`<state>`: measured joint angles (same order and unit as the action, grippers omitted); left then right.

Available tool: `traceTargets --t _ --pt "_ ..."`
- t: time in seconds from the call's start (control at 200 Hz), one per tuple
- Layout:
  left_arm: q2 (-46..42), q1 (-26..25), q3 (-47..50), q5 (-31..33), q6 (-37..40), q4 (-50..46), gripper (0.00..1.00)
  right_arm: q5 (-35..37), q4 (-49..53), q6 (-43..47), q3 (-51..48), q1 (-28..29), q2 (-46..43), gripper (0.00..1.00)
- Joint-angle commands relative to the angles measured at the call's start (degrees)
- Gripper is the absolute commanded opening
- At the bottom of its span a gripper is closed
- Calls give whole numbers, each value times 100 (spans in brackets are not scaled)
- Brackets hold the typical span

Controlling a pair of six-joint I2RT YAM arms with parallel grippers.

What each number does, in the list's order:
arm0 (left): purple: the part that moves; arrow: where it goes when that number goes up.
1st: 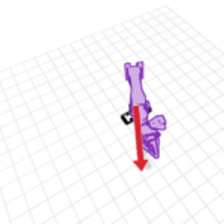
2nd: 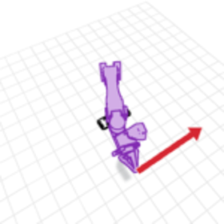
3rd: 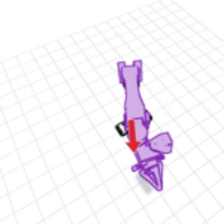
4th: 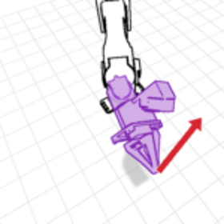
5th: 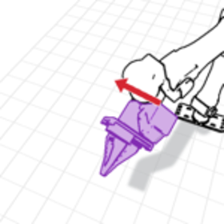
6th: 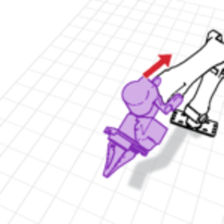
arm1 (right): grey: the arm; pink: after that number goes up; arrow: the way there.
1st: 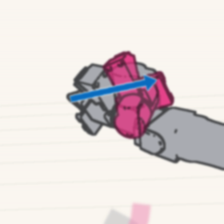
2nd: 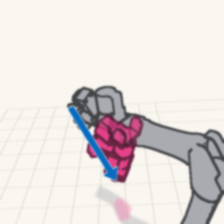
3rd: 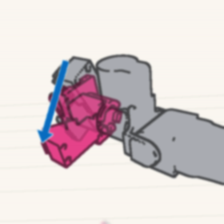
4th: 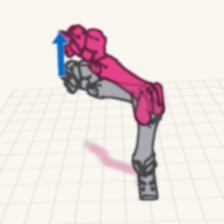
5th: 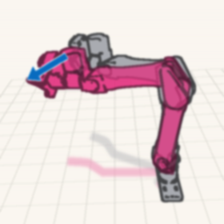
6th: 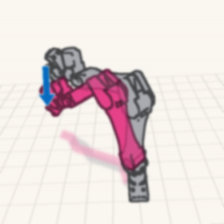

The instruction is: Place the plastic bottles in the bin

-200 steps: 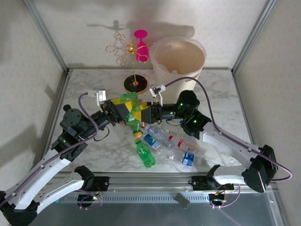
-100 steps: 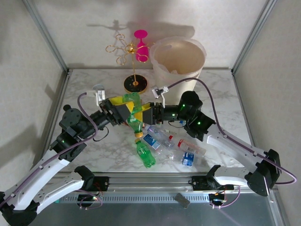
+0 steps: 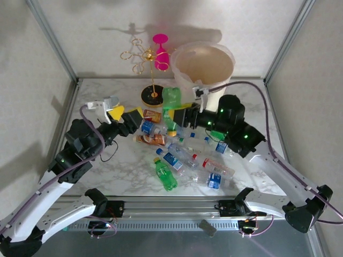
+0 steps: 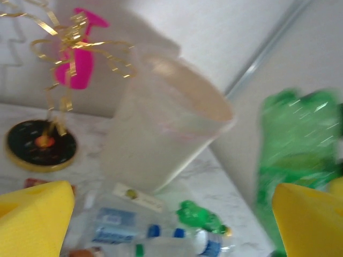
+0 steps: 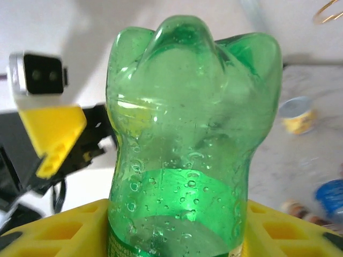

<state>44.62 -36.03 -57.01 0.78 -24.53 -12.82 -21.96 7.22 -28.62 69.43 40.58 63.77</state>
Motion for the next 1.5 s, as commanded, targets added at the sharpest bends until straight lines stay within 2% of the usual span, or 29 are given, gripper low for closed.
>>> traceTargets --t 0.0,0.155,0.325,0.416,0.581,0.736,0.946,1.347,1.497 --pt "323 -36 -156 664 264 -811 94 952 768 600 676 -413 -6 54" --pt "922 -37 -156 222 383 -989 93 1763 1397 992 1654 -1027 526 52" --pt "1169 -32 -99 200 394 -903 92 1984 1413 1299 2516 -1612 1290 52" --pt "1072 -35 117 169 287 -581 93 2263 1454 1481 2985 -1763 1849 52" --pt "1046 -121 373 187 245 -231 92 2331 1441 1675 3782 -2033 2893 52" --pt "870 -155 612 349 273 -13 92 2577 2063 1938 4913 -2075 4062 52" --pt "719 -255 898 577 371 158 91 2556 2927 2173 6054 -2087 5277 52" --pt "836 -334 894 595 375 177 91 2348 3217 2468 6056 -2128 6079 56" --pt "866 -334 894 721 389 165 92 2280 3250 2475 6043 -2149 6164 65"
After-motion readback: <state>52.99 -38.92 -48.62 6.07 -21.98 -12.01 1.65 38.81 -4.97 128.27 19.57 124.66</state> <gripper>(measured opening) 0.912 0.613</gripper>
